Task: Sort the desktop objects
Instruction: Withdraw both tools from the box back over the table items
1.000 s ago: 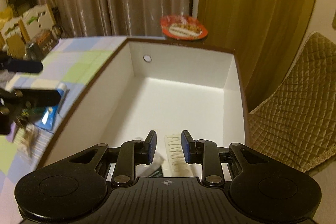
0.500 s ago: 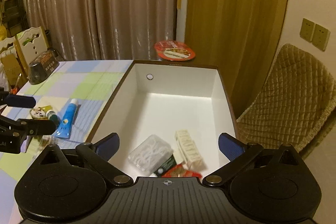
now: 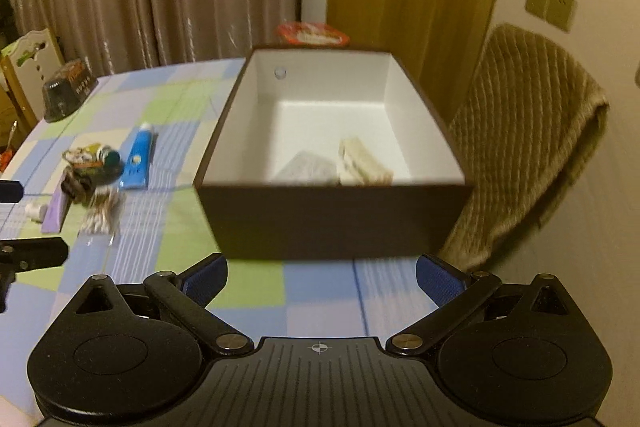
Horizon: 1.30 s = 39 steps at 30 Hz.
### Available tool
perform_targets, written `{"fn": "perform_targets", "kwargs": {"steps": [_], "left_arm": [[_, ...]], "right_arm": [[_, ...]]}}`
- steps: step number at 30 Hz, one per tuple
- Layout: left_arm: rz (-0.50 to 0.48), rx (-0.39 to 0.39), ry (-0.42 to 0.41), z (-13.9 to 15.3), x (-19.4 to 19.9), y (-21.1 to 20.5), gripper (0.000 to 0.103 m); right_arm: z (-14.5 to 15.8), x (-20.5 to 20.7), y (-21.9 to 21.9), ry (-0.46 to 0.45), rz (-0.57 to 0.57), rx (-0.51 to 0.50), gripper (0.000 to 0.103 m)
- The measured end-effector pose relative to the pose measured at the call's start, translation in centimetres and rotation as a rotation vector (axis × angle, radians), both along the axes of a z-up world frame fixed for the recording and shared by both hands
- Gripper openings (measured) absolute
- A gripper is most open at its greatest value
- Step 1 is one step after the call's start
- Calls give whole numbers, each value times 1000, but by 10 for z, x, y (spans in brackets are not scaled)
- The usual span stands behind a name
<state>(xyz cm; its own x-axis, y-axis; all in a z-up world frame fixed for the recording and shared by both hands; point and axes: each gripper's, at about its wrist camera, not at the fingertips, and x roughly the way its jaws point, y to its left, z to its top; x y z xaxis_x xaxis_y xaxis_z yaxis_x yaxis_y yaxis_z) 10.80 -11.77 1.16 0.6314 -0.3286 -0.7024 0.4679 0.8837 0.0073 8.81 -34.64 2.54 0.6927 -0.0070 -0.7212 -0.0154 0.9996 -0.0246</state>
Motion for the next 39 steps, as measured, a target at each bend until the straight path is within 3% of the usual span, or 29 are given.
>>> {"fn": "perform_targets", "kwargs": {"steps": [7, 16, 39], "left_arm": [[25, -2, 40, -10, -26, 39, 102], [99, -32, 88, -15, -41, 83, 102], [195, -24, 113, -26, -34, 114, 102]], "right_arm": [[-12, -19, 28, 45, -14, 41, 103], [-14, -10, 72, 61, 74, 12, 103], [-27, 3, 108, 95, 188, 16, 103]]}}
